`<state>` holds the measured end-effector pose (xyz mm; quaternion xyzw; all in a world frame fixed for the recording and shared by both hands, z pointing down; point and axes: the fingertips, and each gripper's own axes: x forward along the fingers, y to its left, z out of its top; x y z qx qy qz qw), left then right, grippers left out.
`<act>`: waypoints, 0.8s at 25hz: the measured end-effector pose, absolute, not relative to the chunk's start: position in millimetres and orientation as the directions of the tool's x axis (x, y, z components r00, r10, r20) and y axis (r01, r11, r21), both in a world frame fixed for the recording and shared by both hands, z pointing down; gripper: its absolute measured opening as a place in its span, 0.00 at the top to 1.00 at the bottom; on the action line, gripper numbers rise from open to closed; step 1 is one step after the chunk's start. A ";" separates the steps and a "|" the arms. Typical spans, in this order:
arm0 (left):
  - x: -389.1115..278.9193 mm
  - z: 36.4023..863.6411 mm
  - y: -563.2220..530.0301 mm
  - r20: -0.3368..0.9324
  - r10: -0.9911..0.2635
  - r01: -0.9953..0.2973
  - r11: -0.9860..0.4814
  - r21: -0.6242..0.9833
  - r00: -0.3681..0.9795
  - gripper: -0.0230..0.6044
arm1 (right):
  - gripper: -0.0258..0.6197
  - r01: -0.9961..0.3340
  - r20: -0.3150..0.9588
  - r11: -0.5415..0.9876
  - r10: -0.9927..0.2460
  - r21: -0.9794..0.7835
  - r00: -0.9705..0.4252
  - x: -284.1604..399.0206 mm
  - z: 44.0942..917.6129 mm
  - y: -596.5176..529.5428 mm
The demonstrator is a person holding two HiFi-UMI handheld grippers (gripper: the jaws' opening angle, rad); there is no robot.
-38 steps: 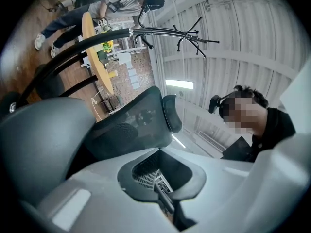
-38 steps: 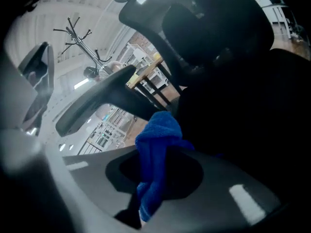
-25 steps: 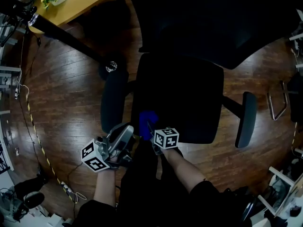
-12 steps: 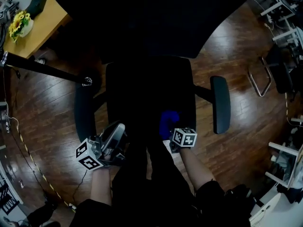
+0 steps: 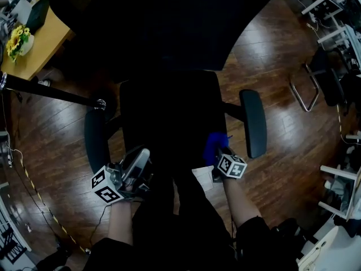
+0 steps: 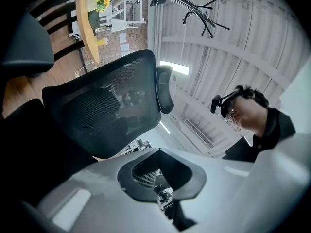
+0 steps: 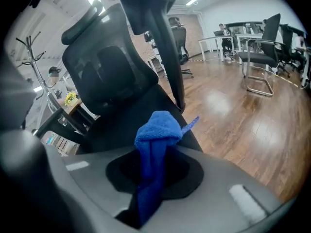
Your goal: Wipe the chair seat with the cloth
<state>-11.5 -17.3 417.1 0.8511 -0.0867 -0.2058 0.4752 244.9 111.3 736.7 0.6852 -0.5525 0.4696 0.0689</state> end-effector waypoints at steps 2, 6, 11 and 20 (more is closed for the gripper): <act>-12.9 414.4 -16.7 -0.261 -0.348 0.036 -0.537 0.843 0.900 0.98 | 0.87 -0.825 0.730 -0.376 -0.681 -0.422 -0.064 240.2 734.0 109.7; -16.1 393.4 -14.4 -0.255 -0.338 0.023 -0.562 0.827 0.906 0.98 | 0.87 -0.820 0.631 -0.235 -0.753 -0.523 -0.187 193.2 680.1 76.9; -16.9 336.0 -9.7 -0.300 -0.316 0.041 -0.623 0.781 0.900 0.98 | 0.87 -0.738 0.336 0.032 -0.877 -0.674 -0.344 139.7 523.1 32.5; 4.2 209.7 27.0 -0.427 -0.207 0.142 -0.744 0.653 0.881 0.98 | 0.87 -0.637 -0.142 0.378 -0.910 -0.672 -0.390 149.8 255.4 41.0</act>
